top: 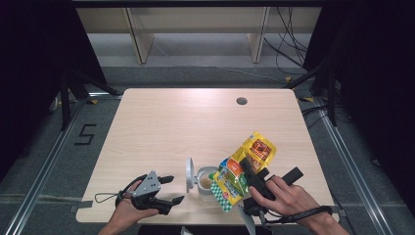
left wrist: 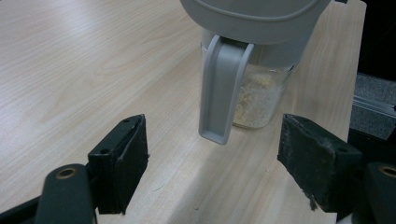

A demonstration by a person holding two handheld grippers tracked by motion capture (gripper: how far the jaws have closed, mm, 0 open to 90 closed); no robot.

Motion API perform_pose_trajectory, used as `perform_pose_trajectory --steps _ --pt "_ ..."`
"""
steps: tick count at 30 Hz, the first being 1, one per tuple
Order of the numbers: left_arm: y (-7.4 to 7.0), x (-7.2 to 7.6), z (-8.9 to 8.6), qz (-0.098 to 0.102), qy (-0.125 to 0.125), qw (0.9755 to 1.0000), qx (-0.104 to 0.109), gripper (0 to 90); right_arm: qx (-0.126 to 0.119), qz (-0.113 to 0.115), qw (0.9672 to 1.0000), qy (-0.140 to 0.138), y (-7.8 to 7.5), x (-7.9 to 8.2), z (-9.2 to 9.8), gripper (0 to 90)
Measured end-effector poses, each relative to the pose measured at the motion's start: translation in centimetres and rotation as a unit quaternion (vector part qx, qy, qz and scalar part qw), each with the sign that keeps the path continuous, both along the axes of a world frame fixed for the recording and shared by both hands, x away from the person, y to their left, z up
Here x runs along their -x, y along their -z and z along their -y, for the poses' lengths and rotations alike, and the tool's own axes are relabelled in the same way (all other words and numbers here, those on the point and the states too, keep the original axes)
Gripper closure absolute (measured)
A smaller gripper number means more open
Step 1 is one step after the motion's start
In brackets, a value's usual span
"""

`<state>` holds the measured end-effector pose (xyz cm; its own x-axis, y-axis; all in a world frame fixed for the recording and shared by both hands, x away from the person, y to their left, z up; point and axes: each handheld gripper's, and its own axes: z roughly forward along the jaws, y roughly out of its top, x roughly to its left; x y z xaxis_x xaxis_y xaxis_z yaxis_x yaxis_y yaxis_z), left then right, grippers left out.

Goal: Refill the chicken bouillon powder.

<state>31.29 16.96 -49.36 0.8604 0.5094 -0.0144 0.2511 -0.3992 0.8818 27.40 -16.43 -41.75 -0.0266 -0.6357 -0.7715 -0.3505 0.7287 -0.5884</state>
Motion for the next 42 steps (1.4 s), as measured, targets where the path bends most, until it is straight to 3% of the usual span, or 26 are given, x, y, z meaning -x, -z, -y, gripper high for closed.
perform_pose_trajectory --steps 3,4,7,10,22,24,42 --pt "0.01 -0.01 0.01 0.0 0.0 1.0 -0.001 23.7 0.001 0.002 1.0 0.003 -0.06 0.04 0.0 53.1" --pt "0.02 0.0 0.02 -0.001 0.0 1.0 0.0 23.7 0.001 -0.008 1.0 0.003 -0.08 -0.04 -0.01 53.2" --pt "0.01 0.0 0.02 -0.001 0.0 1.0 0.0 23.7 0.0 0.0 1.0 0.002 -0.04 0.06 0.0 53.9" --pt "0.01 -0.01 0.01 -0.002 0.001 1.0 -0.001 23.7 -0.002 -0.012 0.9999 0.005 -0.04 -0.05 0.0 54.2" --pt "0.04 0.03 0.05 -0.003 -0.001 1.0 0.001 23.7 -0.009 -0.021 0.9997 0.003 -0.02 -0.22 0.07 55.6" --pt "0.04 0.01 0.03 -0.002 -0.001 1.0 0.0 23.7 -0.027 -0.021 0.9994 0.0 0.14 -0.15 0.16 56.3" --pt "0.0 0.01 0.01 0.0 0.0 1.0 -0.001 23.7 -0.023 -0.02 0.9995 0.001 -0.01 -0.02 0.28 57.1"
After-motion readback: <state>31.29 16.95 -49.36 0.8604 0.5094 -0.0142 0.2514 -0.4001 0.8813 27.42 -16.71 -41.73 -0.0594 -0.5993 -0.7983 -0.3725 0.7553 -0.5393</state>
